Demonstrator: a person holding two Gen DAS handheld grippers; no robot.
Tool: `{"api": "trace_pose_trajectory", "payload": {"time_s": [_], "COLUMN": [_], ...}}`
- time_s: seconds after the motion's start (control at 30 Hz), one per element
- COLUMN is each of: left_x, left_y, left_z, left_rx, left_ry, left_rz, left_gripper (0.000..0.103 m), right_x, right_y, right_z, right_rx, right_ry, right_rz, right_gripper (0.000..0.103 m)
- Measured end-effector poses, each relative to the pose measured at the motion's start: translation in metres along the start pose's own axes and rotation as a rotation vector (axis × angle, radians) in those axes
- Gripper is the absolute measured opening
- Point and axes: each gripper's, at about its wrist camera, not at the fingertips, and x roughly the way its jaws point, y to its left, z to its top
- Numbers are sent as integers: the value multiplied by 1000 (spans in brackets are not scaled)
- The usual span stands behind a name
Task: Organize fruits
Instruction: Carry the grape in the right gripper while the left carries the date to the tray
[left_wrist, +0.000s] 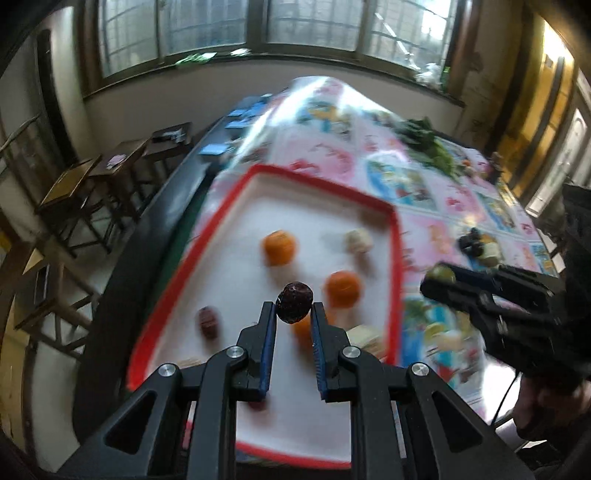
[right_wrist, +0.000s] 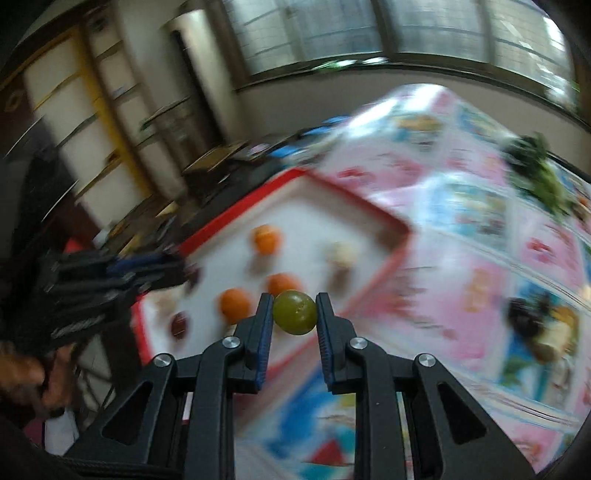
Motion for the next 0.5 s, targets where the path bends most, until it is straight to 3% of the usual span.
{"api": "trace_pose_trajectory", "payload": {"time_s": [0.2, 0.5], "left_x": [14, 27], "left_y": [20, 22], "left_z": [-8, -12], "left_rx": [-6, 19], "left_ry": [24, 39], "left_rz": [15, -1], "left_gripper": [17, 17], "right_x": [22, 47], "right_y": [48, 62], "right_z": [-17, -36], "right_rx": [-118, -111], "right_ry": [80, 154], "right_rz": [94, 79], "right_gripper": [25, 25]}}
